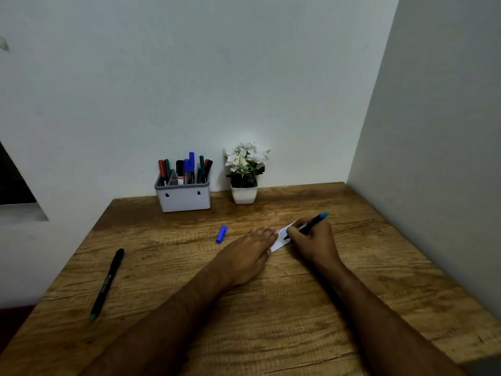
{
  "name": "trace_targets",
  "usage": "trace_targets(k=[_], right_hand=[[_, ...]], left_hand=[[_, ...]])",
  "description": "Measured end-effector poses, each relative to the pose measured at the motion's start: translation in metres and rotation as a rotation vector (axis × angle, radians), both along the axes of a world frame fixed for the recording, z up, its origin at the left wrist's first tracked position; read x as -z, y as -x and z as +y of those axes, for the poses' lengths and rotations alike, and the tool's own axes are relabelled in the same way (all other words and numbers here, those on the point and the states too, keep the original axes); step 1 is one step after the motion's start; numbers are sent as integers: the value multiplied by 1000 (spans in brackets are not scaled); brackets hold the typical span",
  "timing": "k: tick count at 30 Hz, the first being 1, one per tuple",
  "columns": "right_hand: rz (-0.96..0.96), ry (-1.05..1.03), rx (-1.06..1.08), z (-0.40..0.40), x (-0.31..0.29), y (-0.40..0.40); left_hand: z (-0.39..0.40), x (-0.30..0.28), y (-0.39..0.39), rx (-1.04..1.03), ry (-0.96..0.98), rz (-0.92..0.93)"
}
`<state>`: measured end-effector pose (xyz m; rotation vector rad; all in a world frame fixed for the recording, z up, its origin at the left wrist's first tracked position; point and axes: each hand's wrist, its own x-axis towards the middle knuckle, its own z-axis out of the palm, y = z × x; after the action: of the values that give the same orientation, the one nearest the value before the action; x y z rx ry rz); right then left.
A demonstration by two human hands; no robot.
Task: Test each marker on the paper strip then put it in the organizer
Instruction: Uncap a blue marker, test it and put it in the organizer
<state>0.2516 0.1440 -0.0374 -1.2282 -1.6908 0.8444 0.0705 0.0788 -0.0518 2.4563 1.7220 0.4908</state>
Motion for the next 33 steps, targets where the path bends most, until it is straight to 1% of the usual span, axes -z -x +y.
trace_targets(k=[8,12,25,33], right_hand=[[2,14,62,4,2,1],[5,41,60,4,1,1],[-24,24,107,7,2,1],[-6,33,117,6,2,0]], left_hand=[[3,2,1,-3,12,0],[3,3,1,5,4,5],[3,5,2,12,-1,3],[3,4,1,3,-6,-5]])
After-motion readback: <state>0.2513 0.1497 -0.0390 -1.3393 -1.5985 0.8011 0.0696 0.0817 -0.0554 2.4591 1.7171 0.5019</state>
